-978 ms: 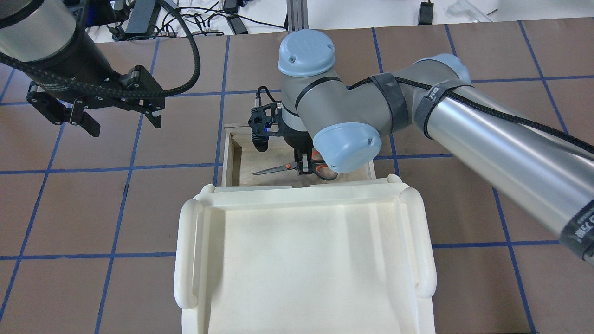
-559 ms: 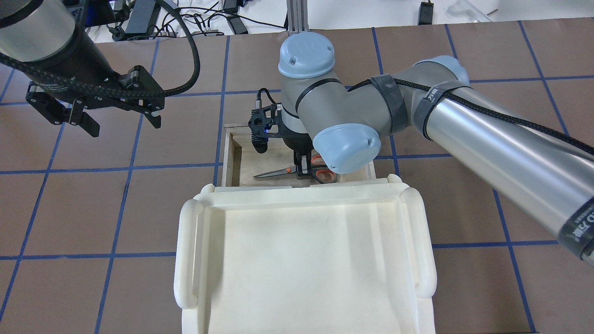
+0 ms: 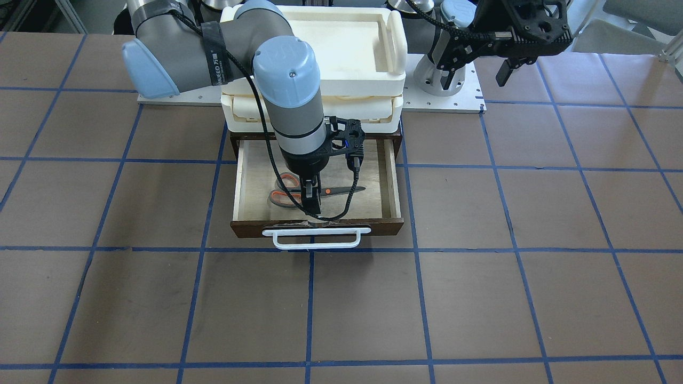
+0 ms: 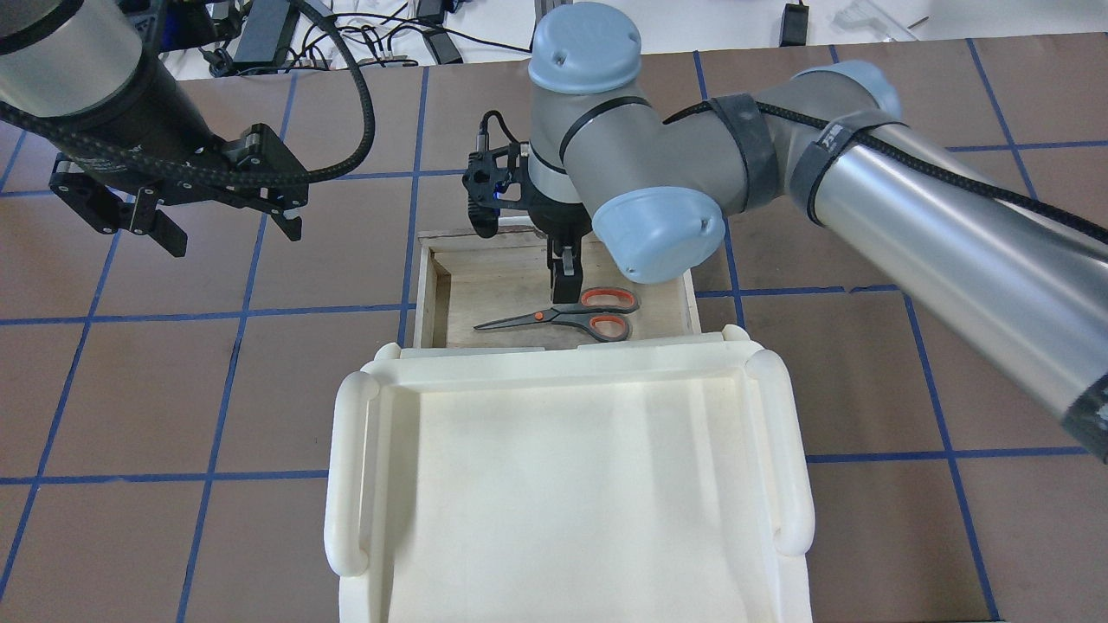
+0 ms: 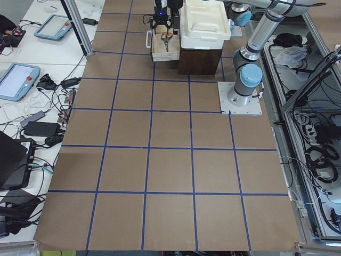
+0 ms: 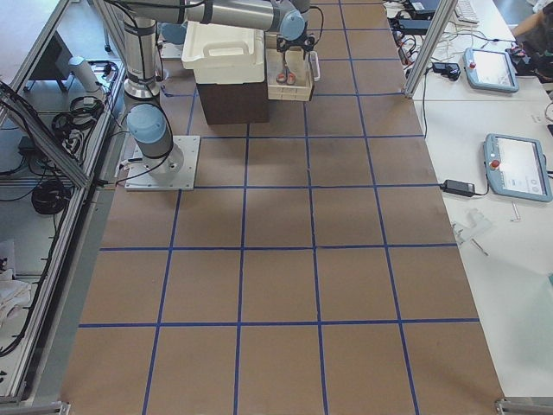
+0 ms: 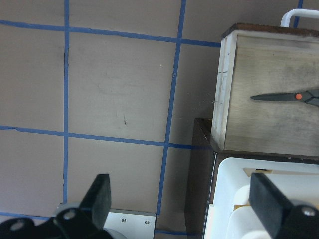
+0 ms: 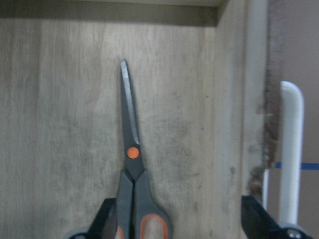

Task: Put scissors in drawer and close it
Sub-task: 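Open the right gripper and raise it away from the drawer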

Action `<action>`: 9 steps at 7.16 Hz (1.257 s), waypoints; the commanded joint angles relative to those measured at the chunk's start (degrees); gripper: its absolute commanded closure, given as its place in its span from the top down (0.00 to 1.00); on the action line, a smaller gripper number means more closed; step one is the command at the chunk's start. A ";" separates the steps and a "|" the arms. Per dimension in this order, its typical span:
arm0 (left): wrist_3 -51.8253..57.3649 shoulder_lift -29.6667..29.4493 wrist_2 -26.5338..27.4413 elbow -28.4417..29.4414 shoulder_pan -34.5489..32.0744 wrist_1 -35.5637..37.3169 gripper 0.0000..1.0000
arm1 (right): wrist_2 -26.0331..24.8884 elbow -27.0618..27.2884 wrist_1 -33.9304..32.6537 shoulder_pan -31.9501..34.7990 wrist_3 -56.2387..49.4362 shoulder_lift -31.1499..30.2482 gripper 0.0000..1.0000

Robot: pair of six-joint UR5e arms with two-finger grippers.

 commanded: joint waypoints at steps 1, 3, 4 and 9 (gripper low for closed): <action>0.00 -0.07 0.02 0.00 -0.01 0.00 1.00 | -0.07 -8.50 12.10 -8.75 -0.10 -1.96 1.00; 0.00 0.01 0.02 0.00 -0.09 0.00 1.00 | -0.33 -8.44 12.86 -19.74 1.91 -5.83 1.00; 0.00 0.01 0.10 0.00 -0.01 0.00 1.00 | -1.12 -8.88 12.86 -22.05 2.01 -7.75 1.00; 0.00 0.01 0.10 0.00 -0.01 0.00 1.00 | -3.77 -7.83 17.94 -22.43 37.55 -11.38 1.00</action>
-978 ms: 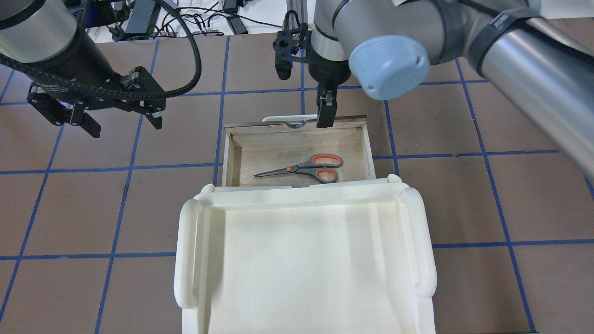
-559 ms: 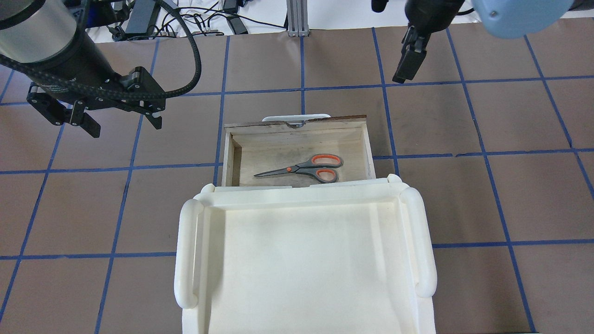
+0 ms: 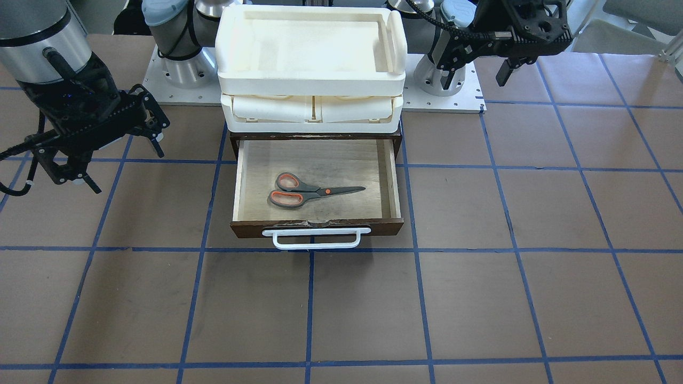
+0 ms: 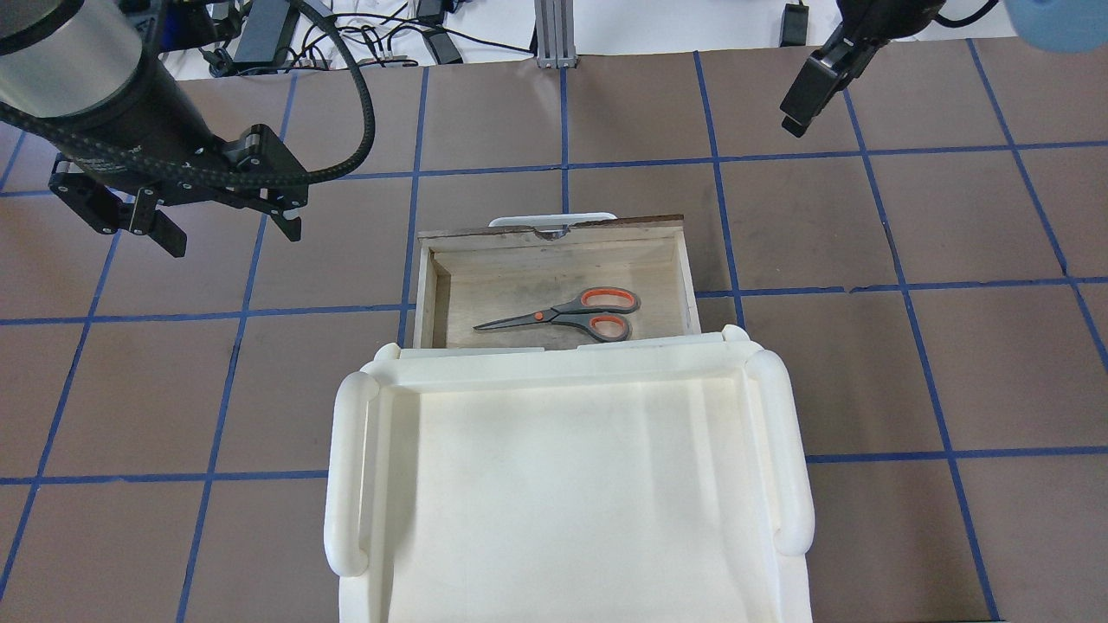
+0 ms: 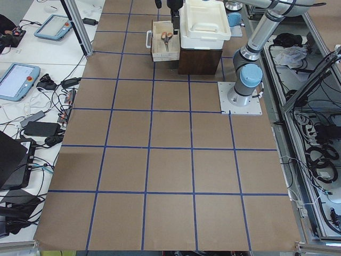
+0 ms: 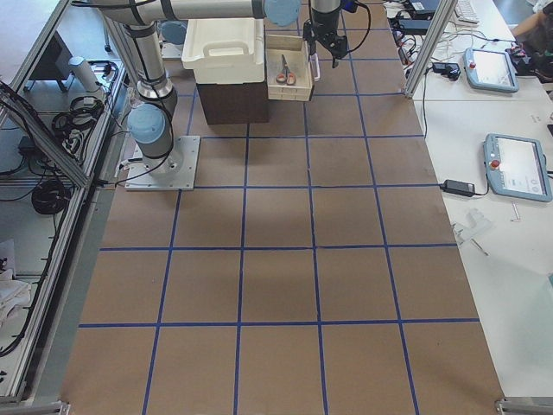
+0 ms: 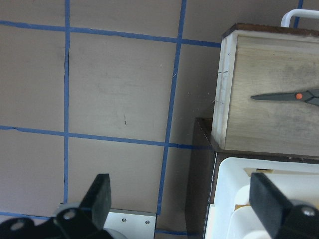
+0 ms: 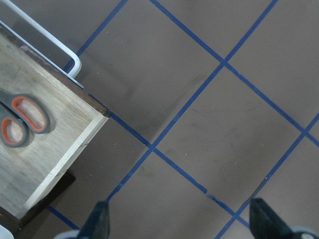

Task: Put scissors in drawer and close it

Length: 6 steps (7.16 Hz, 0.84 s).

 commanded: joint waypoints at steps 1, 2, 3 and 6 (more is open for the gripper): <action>0.00 0.00 0.00 0.00 0.03 0.00 1.00 | 0.38 0.13 2.72 0.22 19.12 0.13 1.00; 0.00 -0.09 0.00 0.00 0.03 0.00 1.00 | -0.23 0.31 4.12 0.57 25.06 -0.13 1.00; 0.00 -0.09 0.00 0.00 0.03 0.00 1.00 | -3.19 0.31 5.70 1.71 25.39 0.13 1.00; 0.00 0.00 0.09 0.00 0.03 0.00 1.00 | -4.65 0.48 5.54 1.80 25.65 0.92 0.86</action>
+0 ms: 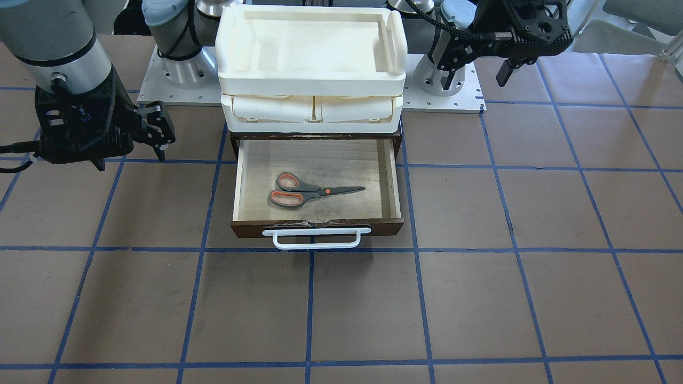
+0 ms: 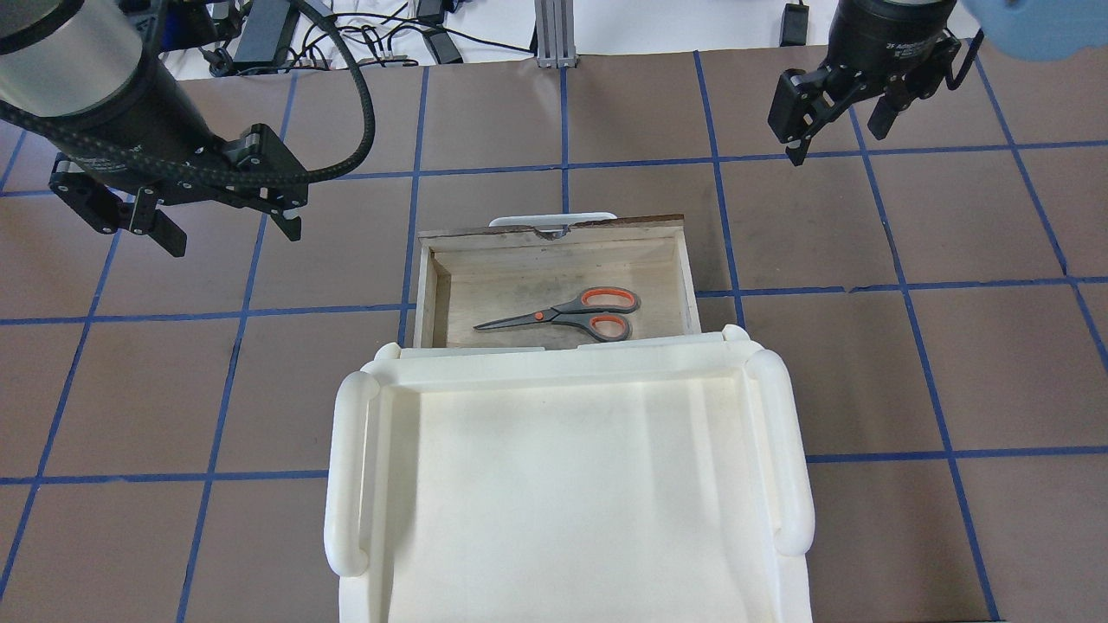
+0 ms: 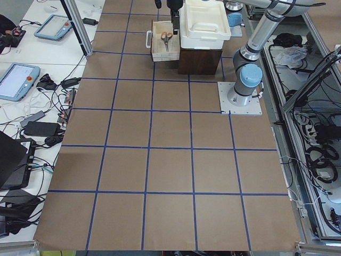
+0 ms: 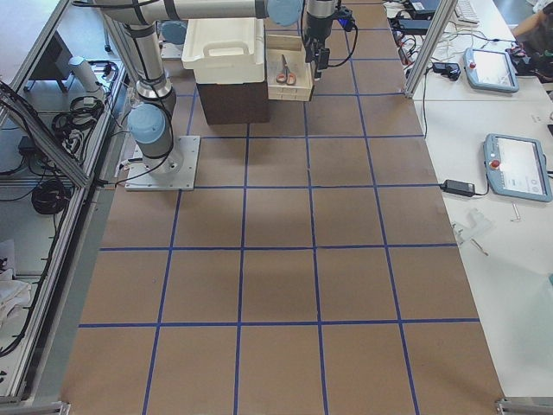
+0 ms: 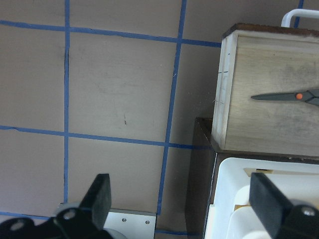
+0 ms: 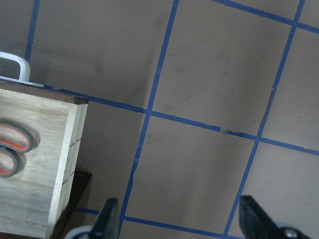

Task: Put scissors in drawer and close it

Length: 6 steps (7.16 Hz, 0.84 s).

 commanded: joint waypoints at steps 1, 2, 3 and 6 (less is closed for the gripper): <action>0.00 0.01 0.03 0.00 0.00 0.00 1.00 | 3.46 0.03 -0.47 0.08 1.32 -0.04 0.81; 0.00 0.01 0.03 0.00 0.00 0.00 1.00 | 3.22 0.12 -0.47 0.08 4.20 -0.04 0.80; 0.00 0.01 0.03 0.00 0.00 0.00 1.00 | 3.13 0.21 -0.38 0.08 5.10 -0.22 0.84; 0.00 0.01 0.03 0.00 0.00 0.00 1.00 | 3.13 0.38 -0.12 -1.16 7.20 -0.22 0.88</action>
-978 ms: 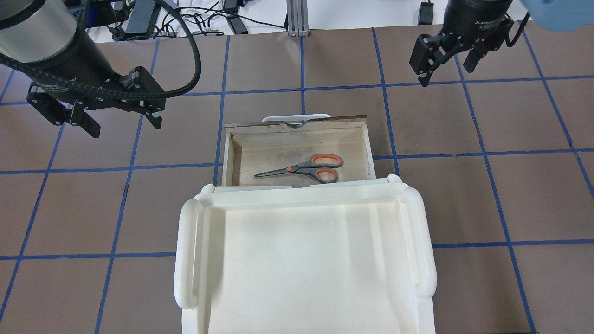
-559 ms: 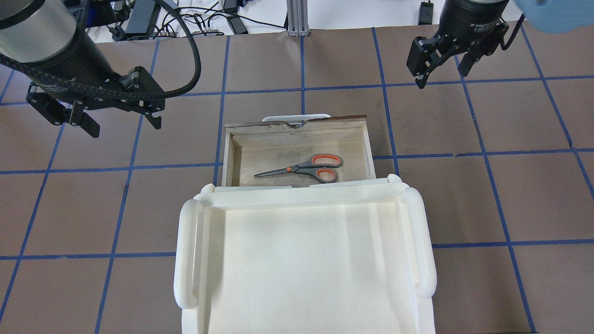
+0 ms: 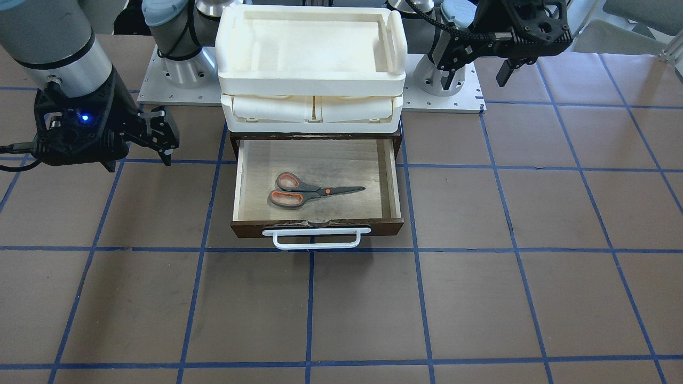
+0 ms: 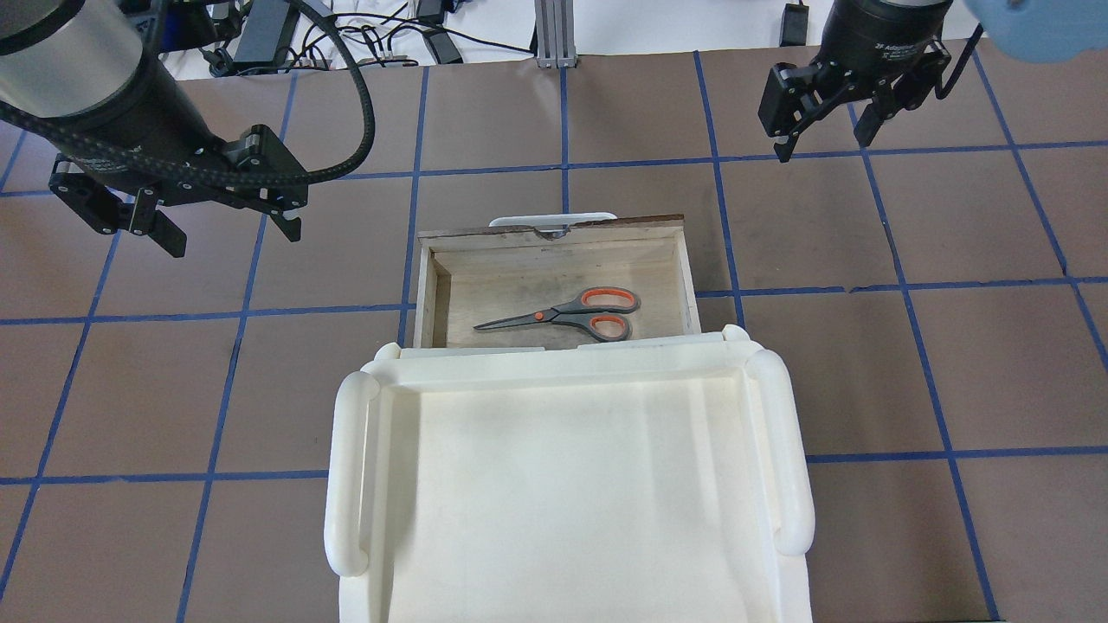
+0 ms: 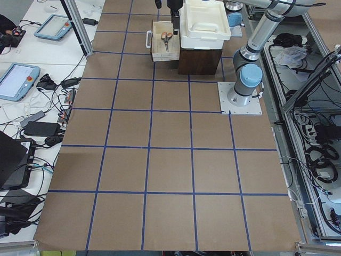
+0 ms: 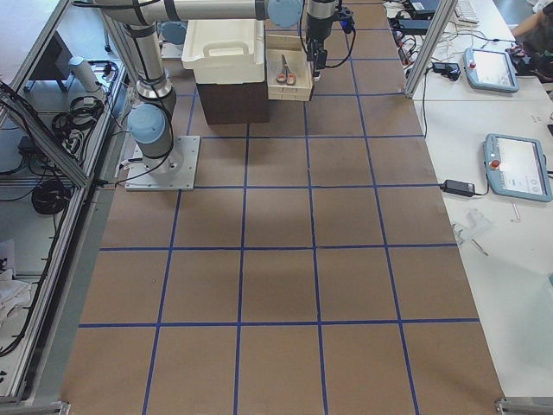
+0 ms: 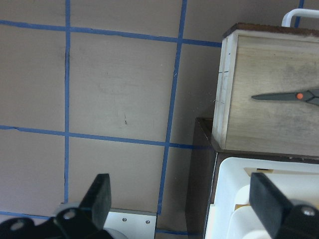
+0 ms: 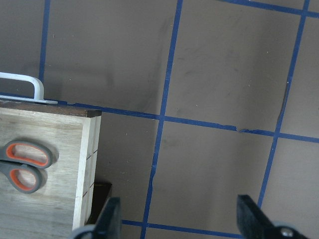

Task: Put scissors in drawer and close it

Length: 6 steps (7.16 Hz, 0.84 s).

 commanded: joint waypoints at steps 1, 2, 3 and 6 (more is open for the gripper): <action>0.00 0.00 0.00 0.04 0.00 0.02 1.00 | 0.04 0.06 0.39 -0.14 4.85 0.23 0.88; 0.00 0.00 0.00 0.04 0.00 0.02 1.00 | -0.22 -0.20 0.13 -0.05 8.27 0.32 0.92; 0.00 0.00 0.00 -0.05 0.00 0.02 1.00 | -2.58 -0.20 0.56 -0.14 11.00 0.49 0.92; -9.08 -5.51 -0.97 0.04 -0.52 11.02 1.00 | 1.18 0.24 0.48 -0.05 19.48 0.49 0.97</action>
